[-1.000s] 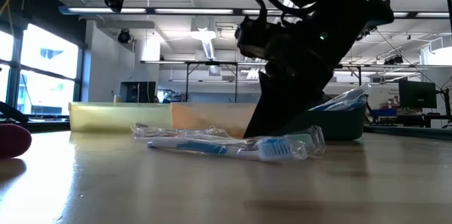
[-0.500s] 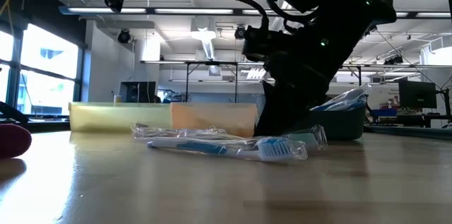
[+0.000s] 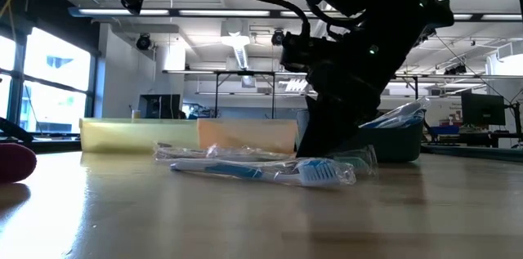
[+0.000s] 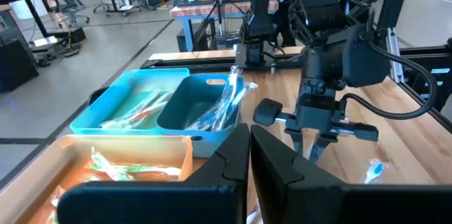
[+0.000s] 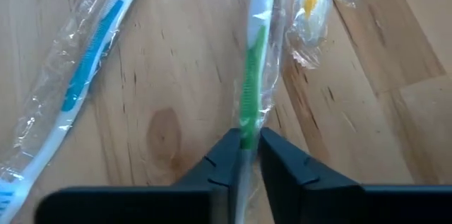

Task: Pick & Place Toothbrushes
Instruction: Put the green toothbrush into the orange bin

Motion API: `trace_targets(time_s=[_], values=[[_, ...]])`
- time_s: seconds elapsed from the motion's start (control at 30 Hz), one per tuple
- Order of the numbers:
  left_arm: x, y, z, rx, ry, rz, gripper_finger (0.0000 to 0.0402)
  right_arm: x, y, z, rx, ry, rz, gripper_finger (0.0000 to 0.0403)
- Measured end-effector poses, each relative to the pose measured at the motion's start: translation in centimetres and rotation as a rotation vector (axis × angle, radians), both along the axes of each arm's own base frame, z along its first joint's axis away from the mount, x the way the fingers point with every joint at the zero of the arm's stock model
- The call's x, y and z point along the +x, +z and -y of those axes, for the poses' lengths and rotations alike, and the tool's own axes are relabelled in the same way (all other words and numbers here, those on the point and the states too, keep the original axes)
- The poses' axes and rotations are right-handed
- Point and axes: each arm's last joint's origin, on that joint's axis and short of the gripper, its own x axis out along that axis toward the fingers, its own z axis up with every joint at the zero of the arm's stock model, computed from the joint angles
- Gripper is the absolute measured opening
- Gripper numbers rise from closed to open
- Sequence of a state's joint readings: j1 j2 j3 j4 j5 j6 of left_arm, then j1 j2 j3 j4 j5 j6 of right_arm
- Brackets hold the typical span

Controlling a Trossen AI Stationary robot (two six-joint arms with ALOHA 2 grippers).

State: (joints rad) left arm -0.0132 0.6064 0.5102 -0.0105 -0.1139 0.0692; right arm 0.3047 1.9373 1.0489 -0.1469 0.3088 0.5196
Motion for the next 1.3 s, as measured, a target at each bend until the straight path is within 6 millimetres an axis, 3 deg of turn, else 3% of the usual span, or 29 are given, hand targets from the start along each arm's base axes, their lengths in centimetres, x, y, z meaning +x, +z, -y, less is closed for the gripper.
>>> trace_targets(time_s=[0.1, 0.5, 0.83, 1.3], values=[[0.0, 0.0, 0.0, 0.0, 0.0, 0.0, 0.001, 0.0, 0.0, 0.0, 0.009, 0.009, -0.005, 0.0016], [0.0, 0.0, 0.0, 0.0, 0.0, 0.0, 0.001, -0.2, 0.8, -0.4, 0.077, 0.109, -0.013, 0.0006], [0.0, 0.1, 0.0, -0.001, 0.0, 0.008, 0.001, -0.6, 4.6, 0.5, 0.017, 0.103, 0.086, 0.0], [0.0, 0.1, 0.0, -0.001, 0.0, 0.006, 0.001, -0.6, 8.9, 4.6, -0.086, -0.097, 0.251, 0.0002]])
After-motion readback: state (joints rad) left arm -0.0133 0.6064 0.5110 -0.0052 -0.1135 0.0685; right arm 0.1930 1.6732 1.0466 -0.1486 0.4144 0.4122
